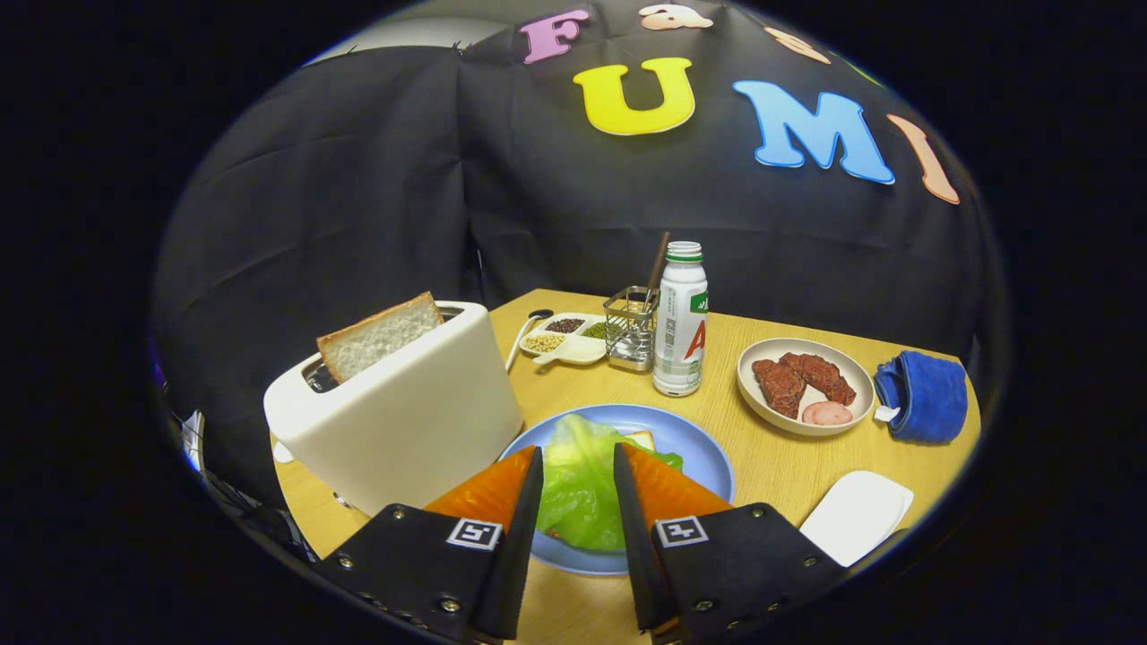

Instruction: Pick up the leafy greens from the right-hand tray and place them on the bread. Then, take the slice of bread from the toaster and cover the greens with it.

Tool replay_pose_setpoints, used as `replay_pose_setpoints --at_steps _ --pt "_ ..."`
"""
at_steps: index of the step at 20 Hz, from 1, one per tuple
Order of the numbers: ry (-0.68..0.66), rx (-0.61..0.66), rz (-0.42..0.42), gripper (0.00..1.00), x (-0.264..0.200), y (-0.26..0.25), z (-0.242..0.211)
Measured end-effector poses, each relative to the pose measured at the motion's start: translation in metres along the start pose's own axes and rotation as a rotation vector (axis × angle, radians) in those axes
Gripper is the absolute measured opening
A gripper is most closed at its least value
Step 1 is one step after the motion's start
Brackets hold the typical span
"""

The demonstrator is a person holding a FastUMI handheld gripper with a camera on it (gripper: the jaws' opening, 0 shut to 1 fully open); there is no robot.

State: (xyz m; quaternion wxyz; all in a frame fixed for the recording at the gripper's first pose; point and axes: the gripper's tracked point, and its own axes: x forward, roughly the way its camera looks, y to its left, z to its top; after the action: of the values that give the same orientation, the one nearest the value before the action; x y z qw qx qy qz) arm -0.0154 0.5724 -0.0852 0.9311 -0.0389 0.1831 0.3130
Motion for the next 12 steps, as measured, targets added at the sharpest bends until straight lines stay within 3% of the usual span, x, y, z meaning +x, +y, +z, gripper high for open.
replay_pose_setpoints --at_steps 7,12 --pt "-0.198 -0.027 -0.062 0.48 -0.019 0.036 0.007" --pt "-0.265 -0.089 -0.024 0.48 -0.033 0.093 0.015"
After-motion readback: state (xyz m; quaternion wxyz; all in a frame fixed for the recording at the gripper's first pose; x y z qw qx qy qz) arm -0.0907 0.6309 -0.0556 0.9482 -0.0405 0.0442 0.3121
